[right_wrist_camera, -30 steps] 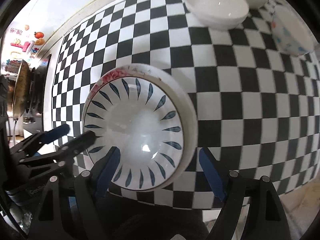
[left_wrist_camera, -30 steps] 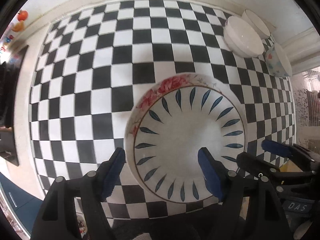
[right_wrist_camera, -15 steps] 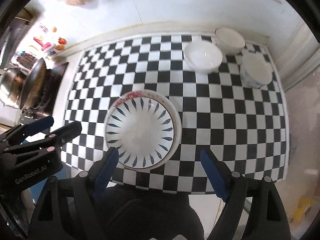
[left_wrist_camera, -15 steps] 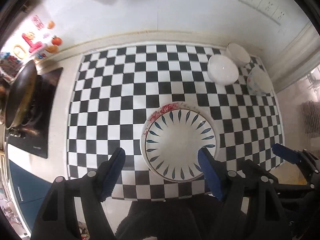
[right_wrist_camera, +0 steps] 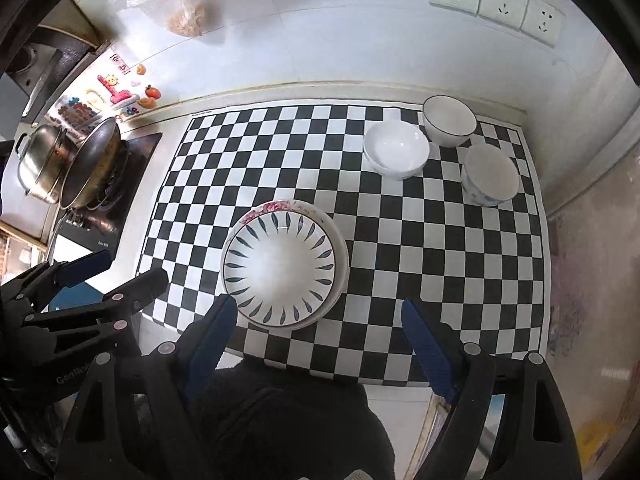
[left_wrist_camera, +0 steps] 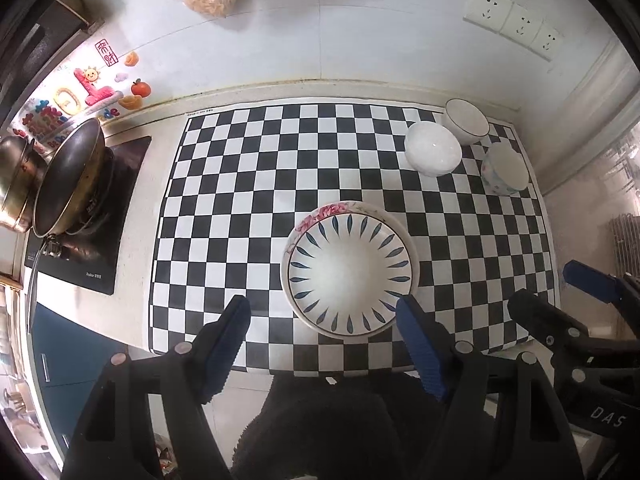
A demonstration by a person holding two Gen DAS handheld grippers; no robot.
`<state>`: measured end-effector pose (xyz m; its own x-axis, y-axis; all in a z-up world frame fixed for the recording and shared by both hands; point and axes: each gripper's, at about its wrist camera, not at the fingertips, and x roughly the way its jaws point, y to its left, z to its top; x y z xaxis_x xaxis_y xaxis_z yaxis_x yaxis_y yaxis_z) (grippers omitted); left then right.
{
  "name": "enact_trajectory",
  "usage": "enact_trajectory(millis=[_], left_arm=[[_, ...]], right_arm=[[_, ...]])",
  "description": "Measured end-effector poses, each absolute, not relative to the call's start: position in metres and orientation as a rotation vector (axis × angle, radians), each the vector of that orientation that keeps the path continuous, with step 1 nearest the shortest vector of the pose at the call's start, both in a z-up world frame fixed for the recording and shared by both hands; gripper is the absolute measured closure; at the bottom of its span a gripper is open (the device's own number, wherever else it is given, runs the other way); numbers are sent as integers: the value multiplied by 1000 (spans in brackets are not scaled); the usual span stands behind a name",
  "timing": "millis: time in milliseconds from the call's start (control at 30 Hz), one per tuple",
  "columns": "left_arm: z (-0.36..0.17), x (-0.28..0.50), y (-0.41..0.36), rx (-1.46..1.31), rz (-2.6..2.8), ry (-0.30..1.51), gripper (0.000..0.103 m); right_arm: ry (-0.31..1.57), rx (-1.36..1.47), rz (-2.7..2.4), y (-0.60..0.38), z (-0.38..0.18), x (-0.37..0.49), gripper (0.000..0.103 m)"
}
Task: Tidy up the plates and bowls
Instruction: 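Move the right gripper toward the white bowls along the wall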
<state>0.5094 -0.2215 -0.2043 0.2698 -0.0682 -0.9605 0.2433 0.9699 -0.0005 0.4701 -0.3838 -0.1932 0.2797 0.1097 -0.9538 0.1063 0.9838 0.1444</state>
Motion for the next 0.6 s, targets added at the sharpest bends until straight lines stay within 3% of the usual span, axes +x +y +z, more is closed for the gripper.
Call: enact_trajectory(millis=[267, 600], left_arm=[[-196, 515, -224, 194, -231, 1256, 29], [-214, 593, -249, 211, -341, 1144, 29]], right_arm=[[1260, 213, -23, -387, -186, 475, 17], [1173, 404, -289, -443, -214, 509, 16]])
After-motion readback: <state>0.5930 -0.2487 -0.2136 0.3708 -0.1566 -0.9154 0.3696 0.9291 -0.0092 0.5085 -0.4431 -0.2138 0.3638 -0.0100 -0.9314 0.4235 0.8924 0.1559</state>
